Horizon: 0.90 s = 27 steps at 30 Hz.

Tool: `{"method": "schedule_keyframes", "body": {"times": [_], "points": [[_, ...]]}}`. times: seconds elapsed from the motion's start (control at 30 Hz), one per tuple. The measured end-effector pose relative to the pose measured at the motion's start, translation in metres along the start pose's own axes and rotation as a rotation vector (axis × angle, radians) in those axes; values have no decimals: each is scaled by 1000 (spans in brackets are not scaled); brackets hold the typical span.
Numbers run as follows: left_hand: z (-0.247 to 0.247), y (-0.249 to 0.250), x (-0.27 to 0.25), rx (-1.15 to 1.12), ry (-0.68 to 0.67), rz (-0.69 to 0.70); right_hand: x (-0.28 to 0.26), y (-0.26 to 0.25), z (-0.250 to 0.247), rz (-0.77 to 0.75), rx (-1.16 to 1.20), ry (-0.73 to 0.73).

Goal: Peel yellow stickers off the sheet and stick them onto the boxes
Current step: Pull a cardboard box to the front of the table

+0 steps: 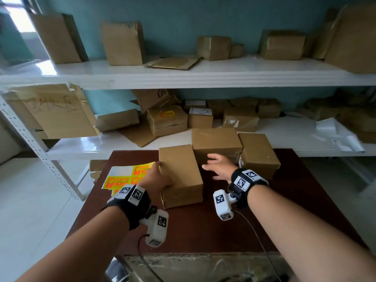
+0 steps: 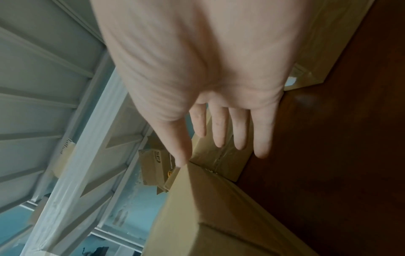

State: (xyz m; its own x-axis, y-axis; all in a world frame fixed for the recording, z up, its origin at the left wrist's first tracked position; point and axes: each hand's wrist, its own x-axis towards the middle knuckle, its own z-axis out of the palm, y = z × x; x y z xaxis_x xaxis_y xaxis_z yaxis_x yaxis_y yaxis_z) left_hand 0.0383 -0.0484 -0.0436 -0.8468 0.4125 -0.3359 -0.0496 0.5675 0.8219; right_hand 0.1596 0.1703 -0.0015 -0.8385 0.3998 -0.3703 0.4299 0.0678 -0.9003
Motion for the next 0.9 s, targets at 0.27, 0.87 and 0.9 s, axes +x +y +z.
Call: {"method": "schedule_keyframes", "body": {"times": [0.27,0.87,0.9], "points": [[5,-14,-11,98,-90,33,-19,8,7,-31,-120,-126],[-4,35,24,112,-337,44,24,-9,-16,-55,-174,-141],[0,36,21,118,-322,64,22,-9,-15,-62,-193,-143]]}}
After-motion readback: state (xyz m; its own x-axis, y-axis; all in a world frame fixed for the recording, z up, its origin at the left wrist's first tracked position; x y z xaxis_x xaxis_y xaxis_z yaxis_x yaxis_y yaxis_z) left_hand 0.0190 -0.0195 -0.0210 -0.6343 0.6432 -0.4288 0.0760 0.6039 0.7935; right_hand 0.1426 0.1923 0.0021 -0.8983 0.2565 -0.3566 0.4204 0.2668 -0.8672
